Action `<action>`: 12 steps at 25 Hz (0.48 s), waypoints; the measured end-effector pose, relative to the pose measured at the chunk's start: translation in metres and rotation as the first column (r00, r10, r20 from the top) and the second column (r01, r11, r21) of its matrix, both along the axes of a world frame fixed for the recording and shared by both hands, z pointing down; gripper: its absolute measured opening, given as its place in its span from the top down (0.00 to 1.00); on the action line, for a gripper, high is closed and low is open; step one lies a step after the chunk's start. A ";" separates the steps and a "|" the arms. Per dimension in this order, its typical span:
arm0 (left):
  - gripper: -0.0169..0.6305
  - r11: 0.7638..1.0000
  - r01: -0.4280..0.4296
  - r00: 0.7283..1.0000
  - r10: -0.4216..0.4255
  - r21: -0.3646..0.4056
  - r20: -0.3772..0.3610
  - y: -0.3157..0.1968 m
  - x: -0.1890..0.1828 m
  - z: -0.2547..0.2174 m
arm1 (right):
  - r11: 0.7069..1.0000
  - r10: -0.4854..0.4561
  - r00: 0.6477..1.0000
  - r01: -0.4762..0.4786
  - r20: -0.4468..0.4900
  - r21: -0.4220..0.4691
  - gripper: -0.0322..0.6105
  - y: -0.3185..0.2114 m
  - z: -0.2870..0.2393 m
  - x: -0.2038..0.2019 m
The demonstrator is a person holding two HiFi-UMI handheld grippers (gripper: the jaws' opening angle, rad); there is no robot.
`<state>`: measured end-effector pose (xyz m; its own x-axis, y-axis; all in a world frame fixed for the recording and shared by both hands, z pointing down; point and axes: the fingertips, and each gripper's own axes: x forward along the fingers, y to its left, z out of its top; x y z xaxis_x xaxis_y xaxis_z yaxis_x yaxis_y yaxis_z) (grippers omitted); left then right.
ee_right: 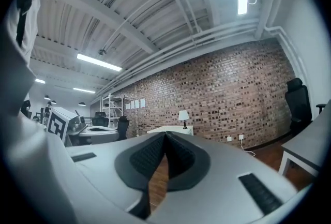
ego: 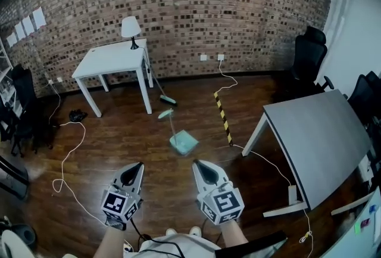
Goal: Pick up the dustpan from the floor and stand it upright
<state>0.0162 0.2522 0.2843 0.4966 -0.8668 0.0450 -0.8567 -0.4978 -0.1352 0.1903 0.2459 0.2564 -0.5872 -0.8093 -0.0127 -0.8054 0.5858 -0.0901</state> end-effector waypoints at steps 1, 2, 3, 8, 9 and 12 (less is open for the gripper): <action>0.98 1.000 -0.001 1.000 0.001 0.000 0.002 0.000 0.001 0.000 | 1.000 -0.003 1.000 0.003 -0.015 0.002 0.98 0.002 0.000 -0.001; 0.98 1.000 -0.001 1.000 0.001 0.000 0.001 0.001 0.002 0.000 | 1.000 -0.002 1.000 0.002 -0.022 0.005 0.98 0.003 0.000 -0.002; 0.98 1.000 -0.001 1.000 0.001 -0.004 -0.001 0.001 0.002 0.001 | 1.000 0.001 1.000 -0.001 -0.023 0.007 0.98 0.004 -0.001 -0.003; 0.98 1.000 -0.012 0.999 0.012 0.000 0.034 0.002 0.004 0.003 | 1.000 0.000 0.999 0.001 -0.038 0.025 0.98 0.005 -0.004 -0.011; 0.98 1.000 -0.013 1.000 0.013 0.003 0.020 0.002 0.002 0.002 | 0.999 -0.001 0.999 0.002 -0.044 0.032 0.98 0.006 -0.004 -0.013; 0.98 1.000 -0.011 1.000 0.011 0.005 -0.008 0.005 -0.002 0.002 | 0.999 0.000 0.999 0.002 -0.054 0.033 0.98 0.008 -0.006 -0.018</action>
